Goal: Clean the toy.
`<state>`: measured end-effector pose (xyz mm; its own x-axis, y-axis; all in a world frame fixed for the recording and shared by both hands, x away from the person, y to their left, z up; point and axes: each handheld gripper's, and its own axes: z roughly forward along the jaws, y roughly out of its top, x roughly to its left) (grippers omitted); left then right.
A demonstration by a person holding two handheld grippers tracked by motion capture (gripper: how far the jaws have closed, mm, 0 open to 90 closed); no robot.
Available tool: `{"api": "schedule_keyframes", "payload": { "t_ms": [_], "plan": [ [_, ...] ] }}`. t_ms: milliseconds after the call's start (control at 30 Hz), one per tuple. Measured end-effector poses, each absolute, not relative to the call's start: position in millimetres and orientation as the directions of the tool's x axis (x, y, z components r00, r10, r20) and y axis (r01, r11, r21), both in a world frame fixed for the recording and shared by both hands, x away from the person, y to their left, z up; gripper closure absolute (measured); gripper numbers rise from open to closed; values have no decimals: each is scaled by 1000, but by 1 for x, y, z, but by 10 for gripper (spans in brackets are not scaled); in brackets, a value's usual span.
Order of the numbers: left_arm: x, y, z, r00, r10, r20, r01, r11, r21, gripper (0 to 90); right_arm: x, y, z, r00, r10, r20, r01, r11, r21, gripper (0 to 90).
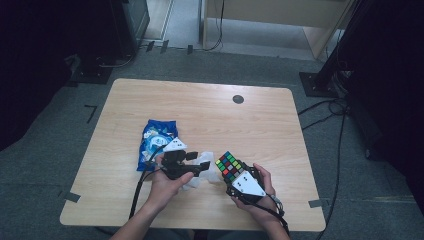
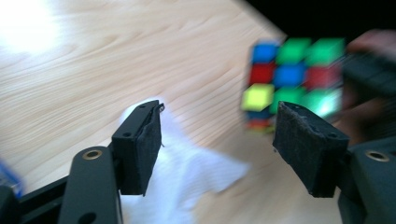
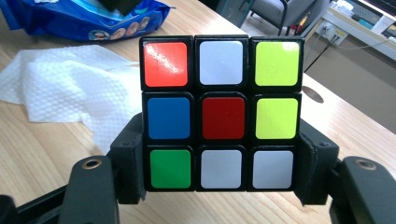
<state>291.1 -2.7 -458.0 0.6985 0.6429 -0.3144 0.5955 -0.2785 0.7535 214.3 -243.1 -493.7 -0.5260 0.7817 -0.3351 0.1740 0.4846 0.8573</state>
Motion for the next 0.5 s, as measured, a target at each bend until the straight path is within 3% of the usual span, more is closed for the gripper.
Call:
{"api": "schedule_keyframes", "payload": {
  "t_ms": [333, 500],
  "plan": [
    [290, -26, -496, 668, 740, -79, 600, -473, 645, 416, 215, -245, -495, -532, 777, -336, 181, 492, 852, 350],
    [289, -29, -504, 666, 746, 3, 574, -515, 636, 557, 214, -244, -496, -540, 772, -335, 183, 496, 849, 350]
  ]
}}
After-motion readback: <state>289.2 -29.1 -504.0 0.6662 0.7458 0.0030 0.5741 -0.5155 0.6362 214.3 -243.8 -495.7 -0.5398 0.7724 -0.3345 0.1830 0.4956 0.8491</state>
